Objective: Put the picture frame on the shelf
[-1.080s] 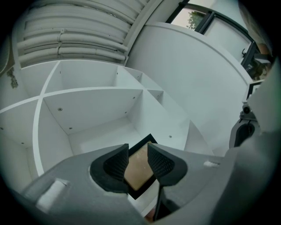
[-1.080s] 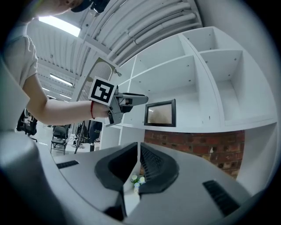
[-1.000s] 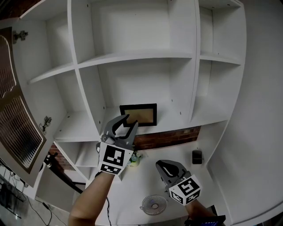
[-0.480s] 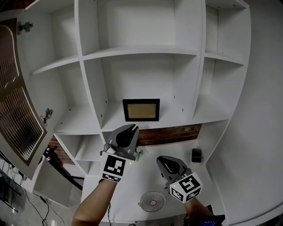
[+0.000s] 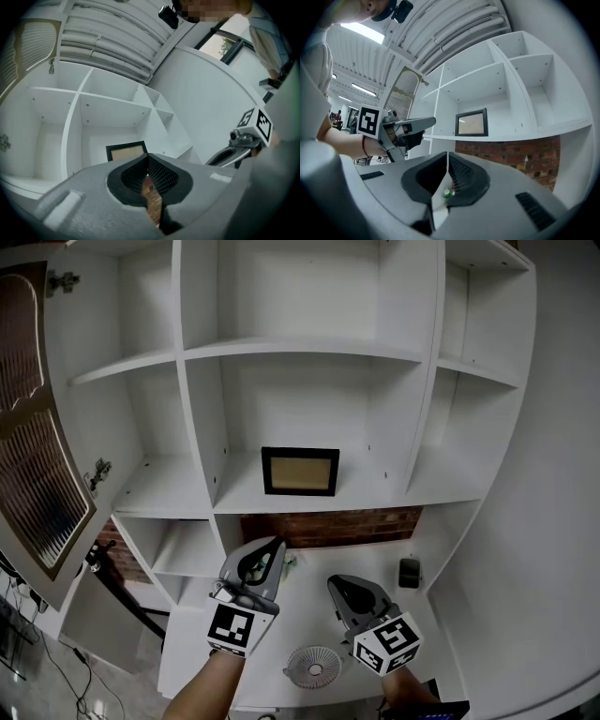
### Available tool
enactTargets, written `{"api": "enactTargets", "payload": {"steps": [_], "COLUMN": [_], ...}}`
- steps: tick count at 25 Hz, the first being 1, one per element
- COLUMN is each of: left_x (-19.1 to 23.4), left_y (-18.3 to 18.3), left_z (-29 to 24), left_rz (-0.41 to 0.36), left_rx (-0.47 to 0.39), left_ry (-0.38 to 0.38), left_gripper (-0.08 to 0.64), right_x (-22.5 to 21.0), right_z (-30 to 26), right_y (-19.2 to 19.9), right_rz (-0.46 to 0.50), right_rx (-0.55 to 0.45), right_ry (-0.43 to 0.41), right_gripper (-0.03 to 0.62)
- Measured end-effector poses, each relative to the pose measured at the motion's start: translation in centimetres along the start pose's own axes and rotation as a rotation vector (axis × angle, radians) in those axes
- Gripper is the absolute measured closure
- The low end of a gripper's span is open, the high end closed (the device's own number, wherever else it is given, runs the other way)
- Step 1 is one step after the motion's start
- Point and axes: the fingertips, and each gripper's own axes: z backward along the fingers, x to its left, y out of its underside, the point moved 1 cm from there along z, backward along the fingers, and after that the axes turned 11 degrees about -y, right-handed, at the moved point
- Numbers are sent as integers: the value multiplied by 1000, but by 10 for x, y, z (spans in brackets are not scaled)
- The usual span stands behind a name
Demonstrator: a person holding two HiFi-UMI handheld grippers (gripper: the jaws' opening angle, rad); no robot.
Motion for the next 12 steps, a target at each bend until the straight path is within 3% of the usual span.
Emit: {"api": "enactTargets", "payload": {"steps": [12], "left_x": [-26], "left_y": [19], "left_z": [42], "left_rz": [142], "left_rx": [16], "left_ry": [-18], "left_gripper": [549], "right_x": [12], "right_z": [10], "right_y": [9], "right_rz": [-43], "right_rx": [-9], "right_ry": [-5], "right_gripper": [572]}}
